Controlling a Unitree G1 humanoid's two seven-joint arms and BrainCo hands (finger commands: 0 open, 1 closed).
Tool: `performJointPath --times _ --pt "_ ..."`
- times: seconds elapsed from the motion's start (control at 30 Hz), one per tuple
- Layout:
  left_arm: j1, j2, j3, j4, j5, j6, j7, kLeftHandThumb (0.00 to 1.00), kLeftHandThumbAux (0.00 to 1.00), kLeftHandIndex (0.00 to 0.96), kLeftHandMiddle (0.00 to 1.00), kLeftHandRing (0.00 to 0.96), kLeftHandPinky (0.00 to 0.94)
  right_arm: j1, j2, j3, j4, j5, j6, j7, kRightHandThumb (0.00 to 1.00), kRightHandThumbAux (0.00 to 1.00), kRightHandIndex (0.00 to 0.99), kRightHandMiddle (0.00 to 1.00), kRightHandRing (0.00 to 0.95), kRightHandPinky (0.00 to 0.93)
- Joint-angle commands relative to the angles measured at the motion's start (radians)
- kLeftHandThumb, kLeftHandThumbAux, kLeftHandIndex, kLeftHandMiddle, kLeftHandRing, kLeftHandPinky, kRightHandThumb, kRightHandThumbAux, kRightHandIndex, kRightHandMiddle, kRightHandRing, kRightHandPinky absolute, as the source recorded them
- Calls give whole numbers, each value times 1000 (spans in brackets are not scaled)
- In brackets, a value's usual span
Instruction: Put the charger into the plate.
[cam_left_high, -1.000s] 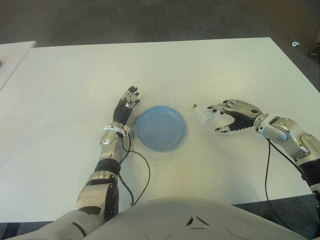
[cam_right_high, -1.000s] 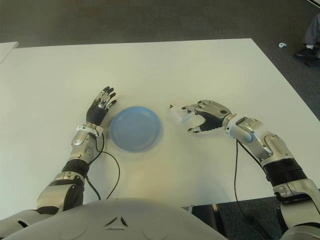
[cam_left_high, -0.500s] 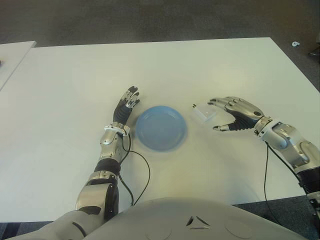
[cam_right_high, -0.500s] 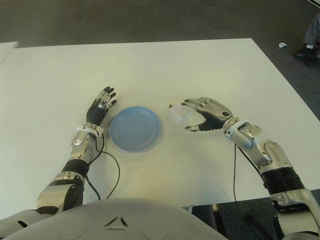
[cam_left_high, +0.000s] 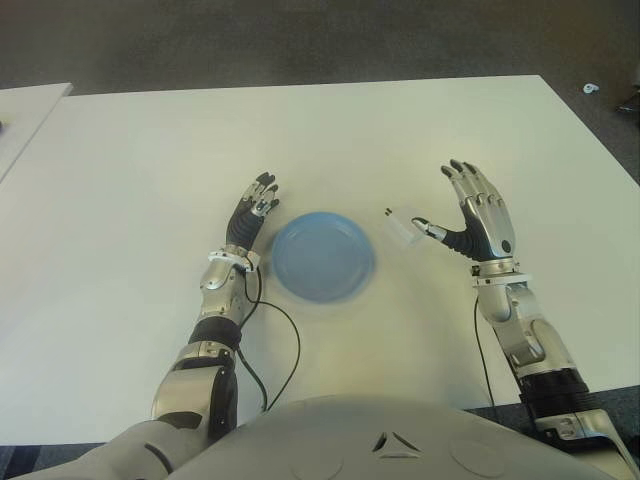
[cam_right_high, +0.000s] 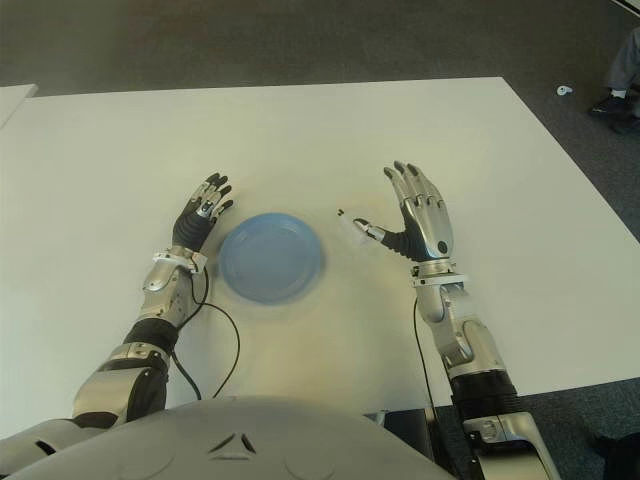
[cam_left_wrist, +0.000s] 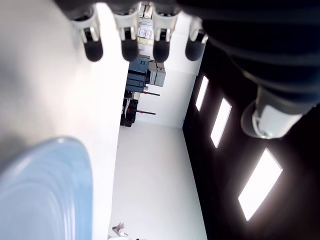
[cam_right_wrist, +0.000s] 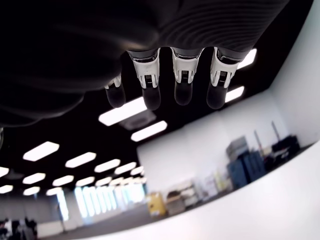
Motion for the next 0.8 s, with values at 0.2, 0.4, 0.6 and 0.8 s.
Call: performJointPath --times 0.2,0.4,0.6,0.8 --pt "25 1 4 39 10 35 17 13 472 0 16 22 67 -27 60 21 80 -54 67 -127 356 171 0 0 0 0" --pt "23 0 5 43 8 33 16 15 477 0 17 22 62 -27 63 40 91 -66 90 -139 341 160 0 0 0 0" --pt "26 -1 3 45 11 22 17 14 478 0 16 20 56 -15 73 62 90 -88 130 -139 319 160 0 0 0 0" --pt "26 -2 3 45 12 16 18 11 478 0 18 23 62 -6 114 113 115 -130 221 -130 318 149 0 0 0 0"
